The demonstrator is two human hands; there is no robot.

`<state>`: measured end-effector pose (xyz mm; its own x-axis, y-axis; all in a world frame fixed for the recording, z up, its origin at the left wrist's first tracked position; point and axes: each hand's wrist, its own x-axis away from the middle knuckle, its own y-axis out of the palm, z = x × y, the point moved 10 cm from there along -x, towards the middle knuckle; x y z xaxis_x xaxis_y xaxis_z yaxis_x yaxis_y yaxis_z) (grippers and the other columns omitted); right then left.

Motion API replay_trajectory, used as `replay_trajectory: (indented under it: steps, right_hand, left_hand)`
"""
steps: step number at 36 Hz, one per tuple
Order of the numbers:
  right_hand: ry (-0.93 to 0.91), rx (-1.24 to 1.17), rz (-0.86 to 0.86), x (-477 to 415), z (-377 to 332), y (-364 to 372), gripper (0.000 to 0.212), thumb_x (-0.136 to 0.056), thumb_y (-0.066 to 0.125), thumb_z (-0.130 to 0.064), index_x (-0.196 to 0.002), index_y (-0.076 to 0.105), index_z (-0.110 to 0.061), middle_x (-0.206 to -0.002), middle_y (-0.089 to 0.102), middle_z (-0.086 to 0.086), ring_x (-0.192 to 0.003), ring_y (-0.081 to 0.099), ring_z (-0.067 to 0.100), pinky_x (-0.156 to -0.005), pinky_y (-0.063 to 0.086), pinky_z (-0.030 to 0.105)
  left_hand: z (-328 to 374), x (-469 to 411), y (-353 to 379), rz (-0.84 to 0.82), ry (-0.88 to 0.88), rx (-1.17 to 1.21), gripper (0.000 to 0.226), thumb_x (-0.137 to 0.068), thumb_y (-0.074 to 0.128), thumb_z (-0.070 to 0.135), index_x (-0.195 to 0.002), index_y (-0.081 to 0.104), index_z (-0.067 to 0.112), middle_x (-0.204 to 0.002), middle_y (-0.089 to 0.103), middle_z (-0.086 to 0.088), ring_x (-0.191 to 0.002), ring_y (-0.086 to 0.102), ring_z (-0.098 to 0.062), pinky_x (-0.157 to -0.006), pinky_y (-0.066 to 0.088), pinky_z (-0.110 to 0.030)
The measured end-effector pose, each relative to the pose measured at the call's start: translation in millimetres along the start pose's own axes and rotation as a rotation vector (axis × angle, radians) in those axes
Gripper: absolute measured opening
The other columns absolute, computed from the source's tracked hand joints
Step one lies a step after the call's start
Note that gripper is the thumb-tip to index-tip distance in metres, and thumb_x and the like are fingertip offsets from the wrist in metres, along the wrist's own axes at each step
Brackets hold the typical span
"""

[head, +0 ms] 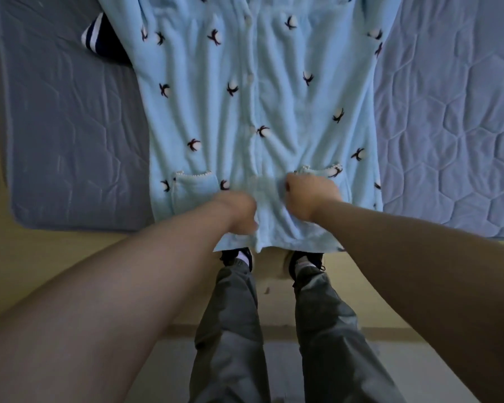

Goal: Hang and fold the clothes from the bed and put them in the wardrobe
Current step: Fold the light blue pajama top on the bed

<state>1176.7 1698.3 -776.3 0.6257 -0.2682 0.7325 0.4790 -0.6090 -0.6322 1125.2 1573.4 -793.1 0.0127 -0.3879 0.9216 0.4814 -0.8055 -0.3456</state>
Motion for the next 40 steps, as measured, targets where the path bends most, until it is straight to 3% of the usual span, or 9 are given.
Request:
replay_trajectory:
  steps: [3, 7, 10, 16, 22, 27, 29, 33, 40]
  right_hand:
    - [0.152, -0.186, 0.155, -21.2, 33.3, -44.2, 0.015, -0.092, 0.045, -0.025, -0.104, 0.05, -0.018, -0.104, 0.057, 0.009, -0.082, 0.049, 0.03, -0.07, 0.041, 0.039]
    - [0.308, -0.429, 0.303, -43.8, 82.9, -91.5, 0.026, -0.089, 0.047, -0.019, -0.113, 0.055, -0.015, -0.121, 0.055, 0.014, -0.104, 0.056, 0.037, -0.079, 0.039, 0.036]
    - [0.399, -0.565, 0.386, -53.9, 116.3, -115.4, 0.021, -0.09, 0.046, -0.02, -0.109, 0.053, -0.016, -0.123, 0.053, 0.013, -0.111, 0.054, 0.036, -0.084, 0.04, 0.037]
    - [0.459, -0.731, 0.468, -74.2, 163.4, -141.2, 0.021, -0.09, 0.046, -0.021, -0.11, 0.05, -0.018, -0.128, 0.049, 0.01, -0.096, 0.05, 0.026, -0.077, 0.038, 0.033]
    - [0.557, -1.018, 0.609, -101.4, 197.9, -179.3, 0.04, -0.093, 0.052, -0.035, -0.127, 0.054, -0.013, -0.129, 0.058, 0.009, -0.115, 0.058, 0.028, -0.091, 0.048, 0.034]
    - [0.521, -1.389, 0.482, -137.4, 200.5, -206.0, 0.046, -0.099, 0.05, -0.036, -0.133, 0.057, -0.006, -0.131, 0.063, 0.014, -0.119, 0.062, 0.031, -0.091, 0.053, 0.036]
    - [0.496, -1.538, 0.479, -145.2, 199.5, -218.0, 0.046, -0.099, 0.055, -0.035, -0.135, 0.056, -0.006, -0.129, 0.064, 0.013, -0.112, 0.065, 0.029, -0.081, 0.055, 0.034]
    - [0.456, -1.789, 0.417, -150.2, 198.6, -236.9, 0.049, -0.092, 0.071, -0.028, -0.132, 0.058, -0.004, -0.102, 0.07, 0.01, -0.074, 0.07, 0.025, -0.043, 0.052, 0.026]
    - [0.265, -2.065, 0.24, -130.4, 207.6, -269.9, 0.039, -0.086, 0.073, -0.031, -0.115, 0.067, -0.006, -0.098, 0.077, 0.015, -0.085, 0.075, 0.036, -0.072, 0.061, 0.05]
  left_hand:
    - [0.3, -10.8, -69.1, 0.234, 0.004, 0.003, 0.021, -0.095, 0.046, 0.036, -0.093, 0.057, 0.019, -0.109, 0.063, -0.008, -0.091, 0.059, -0.027, -0.072, 0.038, -0.034]
    - [-1.9, -17.7, -152.8, 0.506, -0.031, 0.118, 0.015, -0.093, 0.047, 0.024, -0.104, 0.054, 0.017, -0.117, 0.06, -0.014, -0.101, 0.06, -0.035, -0.073, 0.04, -0.036]
    - [-1.3, -24.4, -198.8, 0.605, -0.055, 0.156, 0.032, -0.091, 0.049, 0.02, -0.122, 0.051, 0.015, -0.127, 0.054, -0.013, -0.114, 0.056, -0.036, -0.085, 0.047, -0.042]
    - [12.5, -46.4, -254.3, 0.671, -0.054, 0.069, 0.053, -0.09, 0.06, 0.027, -0.139, 0.043, 0.016, -0.14, 0.044, -0.008, -0.128, 0.043, -0.033, -0.099, 0.046, -0.047]
    - [24.3, -79.3, -268.6, 0.568, -0.026, -0.041, 0.069, -0.089, 0.063, 0.031, -0.149, 0.031, 0.025, -0.146, 0.039, -0.005, -0.131, 0.04, -0.032, -0.101, 0.041, -0.045]
    - [18.9, -93.8, -268.0, 0.471, -0.012, -0.052, 0.072, -0.092, 0.058, 0.031, -0.155, 0.024, 0.031, -0.154, 0.032, -0.004, -0.136, 0.034, -0.034, -0.109, 0.038, -0.048]
    - [16.2, -98.1, -270.2, 0.438, -0.001, -0.063, 0.07, -0.093, 0.056, 0.033, -0.155, 0.024, 0.032, -0.156, 0.031, -0.002, -0.137, 0.034, -0.033, -0.11, 0.037, -0.049]
    - [13.9, -104.0, -281.6, 0.378, 0.023, -0.04, 0.065, -0.093, 0.056, 0.027, -0.153, 0.032, 0.031, -0.153, 0.036, -0.003, -0.138, 0.037, -0.032, -0.112, 0.036, -0.047]
    - [27.0, -107.8, -308.9, 0.259, -0.045, -0.031, 0.051, -0.093, 0.053, 0.027, -0.144, 0.048, 0.029, -0.141, 0.046, -0.008, -0.125, 0.051, -0.033, -0.104, 0.046, -0.041]
